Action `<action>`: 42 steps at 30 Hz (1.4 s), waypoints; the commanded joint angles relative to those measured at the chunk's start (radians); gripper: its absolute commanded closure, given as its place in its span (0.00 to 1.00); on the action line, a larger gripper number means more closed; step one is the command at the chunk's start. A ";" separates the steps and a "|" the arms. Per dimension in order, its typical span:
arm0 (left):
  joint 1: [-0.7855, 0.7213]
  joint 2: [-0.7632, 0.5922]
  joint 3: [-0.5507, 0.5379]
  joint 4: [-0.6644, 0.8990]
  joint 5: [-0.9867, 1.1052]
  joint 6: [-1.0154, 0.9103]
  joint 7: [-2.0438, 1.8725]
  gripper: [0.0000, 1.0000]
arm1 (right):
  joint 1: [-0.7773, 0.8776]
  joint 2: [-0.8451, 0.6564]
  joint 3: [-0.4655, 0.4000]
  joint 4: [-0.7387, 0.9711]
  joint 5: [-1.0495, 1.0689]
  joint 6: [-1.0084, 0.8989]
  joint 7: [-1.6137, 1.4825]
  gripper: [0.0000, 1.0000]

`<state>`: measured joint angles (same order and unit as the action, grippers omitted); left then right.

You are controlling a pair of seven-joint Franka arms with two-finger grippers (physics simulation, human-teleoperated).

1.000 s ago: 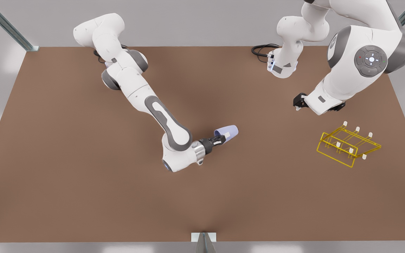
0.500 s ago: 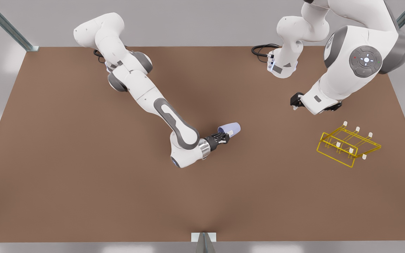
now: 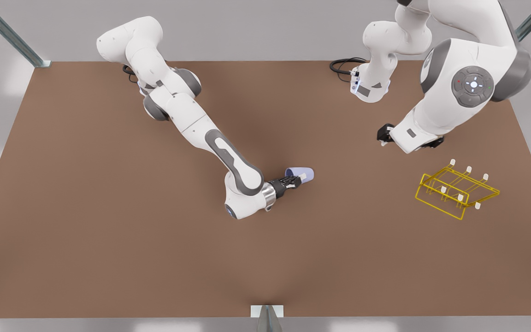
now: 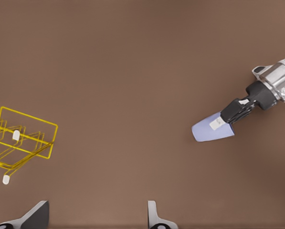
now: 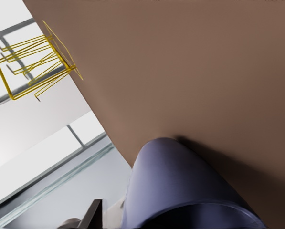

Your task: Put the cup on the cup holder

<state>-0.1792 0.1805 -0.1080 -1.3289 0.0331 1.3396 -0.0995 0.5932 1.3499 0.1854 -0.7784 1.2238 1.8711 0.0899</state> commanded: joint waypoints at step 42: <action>-0.143 0.283 -0.226 -0.602 0.050 1.103 0.508 0.00 | -0.713 -1.218 -0.061 -0.628 -1.256 -0.386 -0.136 0.00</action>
<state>-0.3221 0.4653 -0.3345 -1.9220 0.0801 2.3677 0.1828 -0.1169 0.1334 0.1239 -1.4071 -0.0316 1.4897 -0.0449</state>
